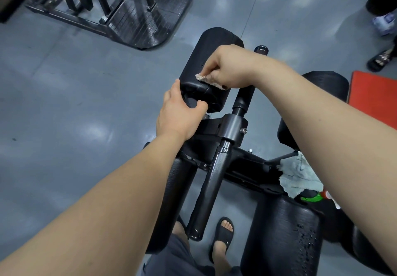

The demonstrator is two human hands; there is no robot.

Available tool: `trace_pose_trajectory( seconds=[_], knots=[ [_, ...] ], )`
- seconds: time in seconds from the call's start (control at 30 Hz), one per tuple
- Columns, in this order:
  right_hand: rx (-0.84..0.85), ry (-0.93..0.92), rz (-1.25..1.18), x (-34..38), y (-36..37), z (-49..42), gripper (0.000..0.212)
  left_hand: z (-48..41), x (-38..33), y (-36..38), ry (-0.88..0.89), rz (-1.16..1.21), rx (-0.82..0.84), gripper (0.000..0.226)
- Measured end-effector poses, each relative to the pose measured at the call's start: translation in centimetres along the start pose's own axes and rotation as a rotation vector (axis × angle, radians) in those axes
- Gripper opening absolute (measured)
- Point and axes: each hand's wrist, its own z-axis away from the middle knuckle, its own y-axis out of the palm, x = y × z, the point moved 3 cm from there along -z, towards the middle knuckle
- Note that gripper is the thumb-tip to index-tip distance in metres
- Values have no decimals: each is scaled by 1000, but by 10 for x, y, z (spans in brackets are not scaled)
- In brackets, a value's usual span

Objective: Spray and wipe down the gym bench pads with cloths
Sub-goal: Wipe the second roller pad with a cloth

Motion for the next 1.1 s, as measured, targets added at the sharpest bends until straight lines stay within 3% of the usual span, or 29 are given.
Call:
trace_pose_trajectory(
  seconds=[0.47,0.67,0.83,1.1],
  knots=[
    [123,-90,39,-1,4,2,34,0,1,0,2,8,-7,88],
    [175,-175,138,1,-2,3,29,1,-1,-2,2,35,-15,83],
    [35,-150,264,0,-13,-10,41,1,0,-2,-2,37,-18,83],
    [-264,-21,208,-7,-45,-20,39,1,0,-2,-2,41,-27,82]
  ],
)
